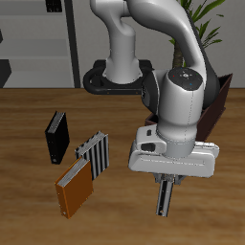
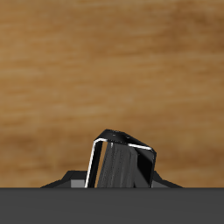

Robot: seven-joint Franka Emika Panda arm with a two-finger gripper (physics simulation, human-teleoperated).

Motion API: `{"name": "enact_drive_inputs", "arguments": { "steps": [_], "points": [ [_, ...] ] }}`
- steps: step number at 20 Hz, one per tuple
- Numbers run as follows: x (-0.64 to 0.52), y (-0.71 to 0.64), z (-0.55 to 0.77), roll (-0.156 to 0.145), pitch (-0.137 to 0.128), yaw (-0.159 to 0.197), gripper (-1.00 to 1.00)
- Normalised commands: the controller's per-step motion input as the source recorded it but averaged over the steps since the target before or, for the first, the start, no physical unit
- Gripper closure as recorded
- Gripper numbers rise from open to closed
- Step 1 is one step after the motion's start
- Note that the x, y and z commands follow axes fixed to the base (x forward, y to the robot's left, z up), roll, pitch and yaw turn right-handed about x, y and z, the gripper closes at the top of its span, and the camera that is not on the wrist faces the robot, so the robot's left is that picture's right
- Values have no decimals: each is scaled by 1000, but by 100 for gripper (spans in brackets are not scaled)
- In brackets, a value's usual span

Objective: Place the red mug into the left desk caddy's right compartment and place the left striped book into the left desk caddy's back compartment

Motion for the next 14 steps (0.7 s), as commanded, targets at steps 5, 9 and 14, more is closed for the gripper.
{"name": "enact_drive_inputs", "arguments": {
  "steps": [5,9,14],
  "points": [
    [-329,10,514,-1,-75,-16,100],
    [-417,125,692,5,-75,16,100],
    [-481,197,568,-11,-77,3,100]
  ]
}}
